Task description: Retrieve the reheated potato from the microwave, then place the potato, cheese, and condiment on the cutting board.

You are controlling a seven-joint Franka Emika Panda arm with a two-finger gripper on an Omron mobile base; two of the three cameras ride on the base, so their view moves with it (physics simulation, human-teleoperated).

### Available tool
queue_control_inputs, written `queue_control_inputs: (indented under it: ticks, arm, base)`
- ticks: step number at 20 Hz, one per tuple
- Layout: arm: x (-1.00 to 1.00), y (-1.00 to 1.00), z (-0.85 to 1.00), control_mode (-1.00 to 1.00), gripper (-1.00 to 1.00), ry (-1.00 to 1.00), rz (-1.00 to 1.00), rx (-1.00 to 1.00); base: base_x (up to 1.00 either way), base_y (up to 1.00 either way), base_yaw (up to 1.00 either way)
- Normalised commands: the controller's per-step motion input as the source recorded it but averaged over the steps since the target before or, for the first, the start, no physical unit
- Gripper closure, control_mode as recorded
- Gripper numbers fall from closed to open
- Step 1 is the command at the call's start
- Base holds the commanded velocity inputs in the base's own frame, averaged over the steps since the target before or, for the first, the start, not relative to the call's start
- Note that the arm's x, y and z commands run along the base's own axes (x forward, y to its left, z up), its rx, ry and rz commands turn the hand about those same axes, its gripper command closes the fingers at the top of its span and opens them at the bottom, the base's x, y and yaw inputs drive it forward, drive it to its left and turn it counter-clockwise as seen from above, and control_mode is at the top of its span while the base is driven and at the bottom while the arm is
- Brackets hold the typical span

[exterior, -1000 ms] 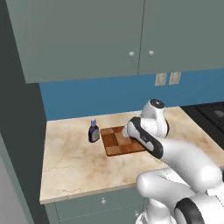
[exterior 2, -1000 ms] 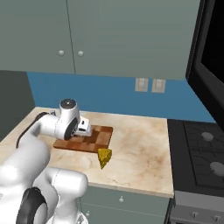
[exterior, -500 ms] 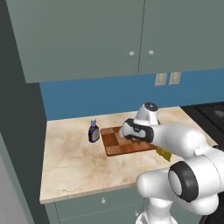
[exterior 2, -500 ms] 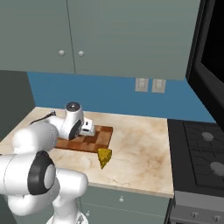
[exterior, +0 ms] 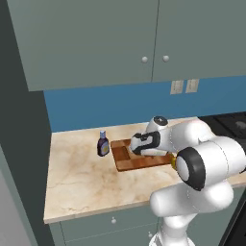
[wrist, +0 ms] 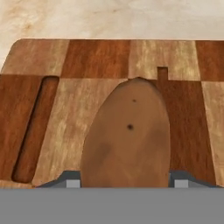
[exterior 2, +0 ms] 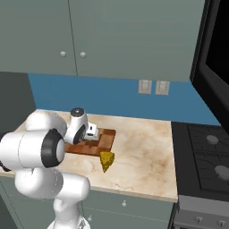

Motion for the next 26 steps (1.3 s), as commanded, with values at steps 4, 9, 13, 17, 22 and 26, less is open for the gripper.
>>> queue_control_inputs:
  ticks: [4, 9, 13, 17, 22, 26]
  arm:
    - [0.26, 0.00, -0.31, -1.00, 1.00, 0.00, 0.00, -0.02]
    - [0.07, -0.01, -0.33, -1.00, 1.00, 0.00, 0.00, -0.02]
    - [0.00, 0.00, -0.34, -1.00, -1.00, 0.00, 0.00, -0.03]
    - [-0.08, 0.00, -0.10, -1.00, -1.00, 0.00, 0.00, 0.00]
    - [-0.13, -0.02, 0.00, -1.00, -1.00, 0.01, 0.00, 0.00]
    - [-0.17, -0.04, 0.00, -1.00, -1.00, 0.02, 0.00, 0.00]
  base:
    - [0.00, 0.00, 0.00]
    - [0.00, 0.00, 0.00]
    - [0.00, 0.00, 0.00]
    - [0.00, 0.00, 0.00]
    - [0.00, 0.00, 0.00]
    - [0.00, 0.00, 0.00]
